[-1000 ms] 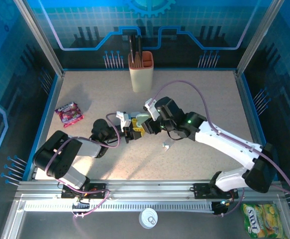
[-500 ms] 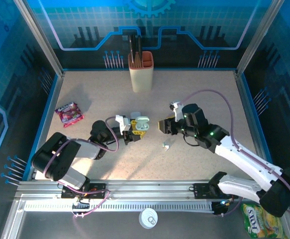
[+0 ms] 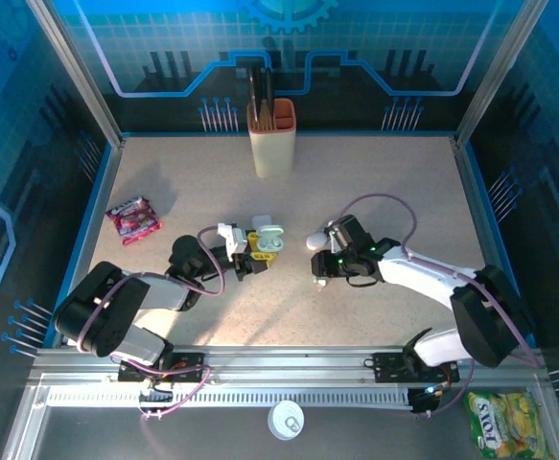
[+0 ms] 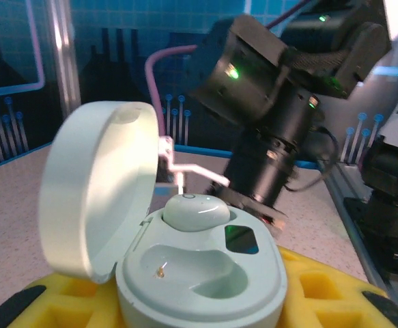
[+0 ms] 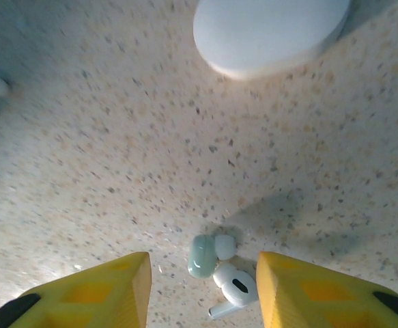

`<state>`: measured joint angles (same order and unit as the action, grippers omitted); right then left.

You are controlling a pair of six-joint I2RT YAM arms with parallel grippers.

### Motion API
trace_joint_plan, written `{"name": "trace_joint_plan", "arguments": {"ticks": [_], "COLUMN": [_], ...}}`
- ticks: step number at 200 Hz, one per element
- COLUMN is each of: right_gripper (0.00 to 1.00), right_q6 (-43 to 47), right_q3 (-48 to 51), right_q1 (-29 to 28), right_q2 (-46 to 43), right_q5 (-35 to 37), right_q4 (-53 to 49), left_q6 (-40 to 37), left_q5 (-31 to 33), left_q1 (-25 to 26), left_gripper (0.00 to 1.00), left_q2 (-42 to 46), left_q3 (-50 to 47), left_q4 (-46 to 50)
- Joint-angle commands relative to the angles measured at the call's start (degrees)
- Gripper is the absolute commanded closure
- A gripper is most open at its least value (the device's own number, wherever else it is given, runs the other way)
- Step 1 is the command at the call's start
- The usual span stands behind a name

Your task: Insert the wireless bluetooth earbuds into the charging case

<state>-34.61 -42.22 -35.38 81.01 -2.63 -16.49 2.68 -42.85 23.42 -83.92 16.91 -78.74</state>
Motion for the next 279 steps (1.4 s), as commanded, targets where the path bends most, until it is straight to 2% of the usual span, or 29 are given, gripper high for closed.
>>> {"name": "trace_joint_plan", "arguments": {"ticks": [1,12,26,104,182,252,279], "right_gripper": [0.56,0.56,0.56,0.51,0.51,0.52,0.51], "right_q6": [0.4,1.3,2.6,7.2,4.9,4.6,6.5], "right_q3": [-4.4,-6.1,-7.4,-11.4,-4.0,-3.2,-4.3], "right_q1": [-4.4,-6.3,-7.1,-2.8,-3.8,-5.0,-4.4], "right_q2": [2.6,4.4,6.3,15.8,10.4,6.8,5.9], "right_q5": [8.2,11.6,12.4,-1.0,-5.6,-10.2,-7.7], "right_q4": [-4.6,-6.6,-7.3,-4.2,-3.1,-3.4,-5.1], "left_q6": [3.3,3.4,4.1,4.1,3.8,4.3,4.4], "left_q5": [5.6,6.5,6.2,4.8,4.8,4.4,4.4], "left_q1": [-3.8,-6.2,-8.1,-8.8,-8.8,-8.8,-8.8], "left_gripper": [0.71,0.72,0.72,0.70,0.70,0.69,0.69], "left_q2": [1.1,0.4,0.5,2.2,1.1,1.1,1.4], "left_q3": [-2.0,-2.6,-2.8,-3.5,-3.2,-3.0,-3.0], "left_q4": [-1.7,-1.6,-1.6,-1.6,-1.6,-1.6,-1.6]}}
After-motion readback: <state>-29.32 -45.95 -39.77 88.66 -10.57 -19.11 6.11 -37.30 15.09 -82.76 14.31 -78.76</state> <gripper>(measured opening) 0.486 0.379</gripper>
